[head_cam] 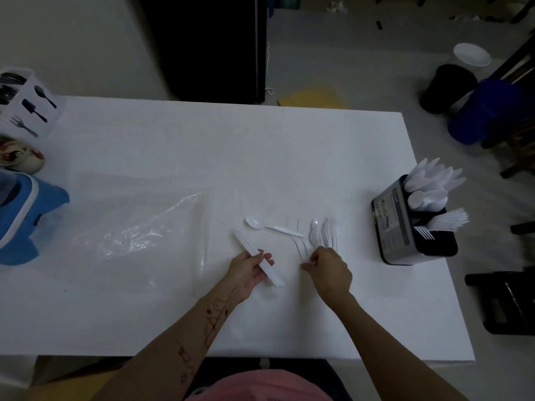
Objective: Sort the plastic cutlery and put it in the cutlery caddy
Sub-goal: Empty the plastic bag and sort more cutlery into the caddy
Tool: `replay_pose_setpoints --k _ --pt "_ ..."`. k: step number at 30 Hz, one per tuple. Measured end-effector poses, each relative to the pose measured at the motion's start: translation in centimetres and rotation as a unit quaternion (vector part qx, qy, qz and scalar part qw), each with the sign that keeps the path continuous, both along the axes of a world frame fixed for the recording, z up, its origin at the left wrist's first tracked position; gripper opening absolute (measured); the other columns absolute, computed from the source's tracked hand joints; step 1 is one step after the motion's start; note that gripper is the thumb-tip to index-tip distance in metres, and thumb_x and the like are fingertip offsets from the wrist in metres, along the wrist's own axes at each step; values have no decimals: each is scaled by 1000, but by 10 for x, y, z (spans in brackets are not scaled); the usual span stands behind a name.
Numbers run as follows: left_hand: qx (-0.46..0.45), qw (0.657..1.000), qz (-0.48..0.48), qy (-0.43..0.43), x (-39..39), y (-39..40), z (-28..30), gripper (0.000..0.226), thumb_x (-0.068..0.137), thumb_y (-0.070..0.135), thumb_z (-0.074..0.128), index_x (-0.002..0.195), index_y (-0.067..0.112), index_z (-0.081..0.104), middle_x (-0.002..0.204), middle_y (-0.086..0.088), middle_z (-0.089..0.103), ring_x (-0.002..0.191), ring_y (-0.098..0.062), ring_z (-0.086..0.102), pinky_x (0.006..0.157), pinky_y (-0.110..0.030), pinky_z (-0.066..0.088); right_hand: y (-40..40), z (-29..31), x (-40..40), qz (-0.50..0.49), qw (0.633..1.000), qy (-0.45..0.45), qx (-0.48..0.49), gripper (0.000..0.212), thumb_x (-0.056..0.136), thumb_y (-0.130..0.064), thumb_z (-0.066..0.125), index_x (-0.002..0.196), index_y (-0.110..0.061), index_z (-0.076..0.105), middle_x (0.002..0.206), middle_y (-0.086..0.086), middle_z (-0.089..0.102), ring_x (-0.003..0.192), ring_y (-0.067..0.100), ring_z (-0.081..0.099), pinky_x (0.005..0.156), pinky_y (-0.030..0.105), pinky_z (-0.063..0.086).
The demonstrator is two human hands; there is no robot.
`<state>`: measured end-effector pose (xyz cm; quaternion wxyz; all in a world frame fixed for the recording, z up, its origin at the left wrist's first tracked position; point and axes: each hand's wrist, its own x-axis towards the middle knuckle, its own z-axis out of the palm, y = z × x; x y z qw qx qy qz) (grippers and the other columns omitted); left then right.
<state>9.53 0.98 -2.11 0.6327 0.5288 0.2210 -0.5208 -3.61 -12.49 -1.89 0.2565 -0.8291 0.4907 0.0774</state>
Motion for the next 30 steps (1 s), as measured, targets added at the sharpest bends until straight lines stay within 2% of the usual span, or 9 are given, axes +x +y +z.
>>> replay_pose_setpoints --k 4,7,12,17,25,30 --pt "-1 1000 -30 4 -4 1 1 19 96 2 50 114 3 53 106 -15 66 94 -27 65 73 -41 53 4 -2 6 6 999 49 -11 10 89 -25 64 92 -16 67 94 0 65 75 18 59 66 28 48" --pt "-2 999 -44 0 -5 1 1 21 96 5 51 117 7 54 110 -12 67 96 -27 66 70 -40 54 7 -3 9 8 998 52 -31 9 90 -18 59 89 -15 68 89 0 65 69 16 55 62 26 48" --pt "0 998 -59 -9 -5 0 3 23 95 7 53 119 9 57 117 -10 66 103 -28 65 78 -41 54 5 -1 9 11 998 54 -6 8 89 -20 63 91 -16 69 91 -1 67 78 18 63 63 26 46" --pt "2 998 -61 -14 -7 -1 4 21 94 8 56 115 11 60 114 -9 67 102 -28 65 76 -40 54 3 0 7 16 997 57 51 14 82 -27 69 82 -13 69 80 1 68 71 17 63 65 26 50" --pt "6 999 -38 1 -10 -3 -1 13 94 10 56 106 10 63 108 -9 68 97 -27 66 71 -39 54 2 1 -2 54 996 28 65 17 81 -25 67 95 -18 60 88 -1 66 81 18 63 74 31 53" --pt "13 1000 -21 0 -11 -4 -3 19 92 3 57 110 1 61 101 -13 68 93 -26 66 71 -36 54 1 2 -3 69 992 -50 91 20 80 -22 71 99 -20 67 92 -6 69 82 12 62 76 27 53"
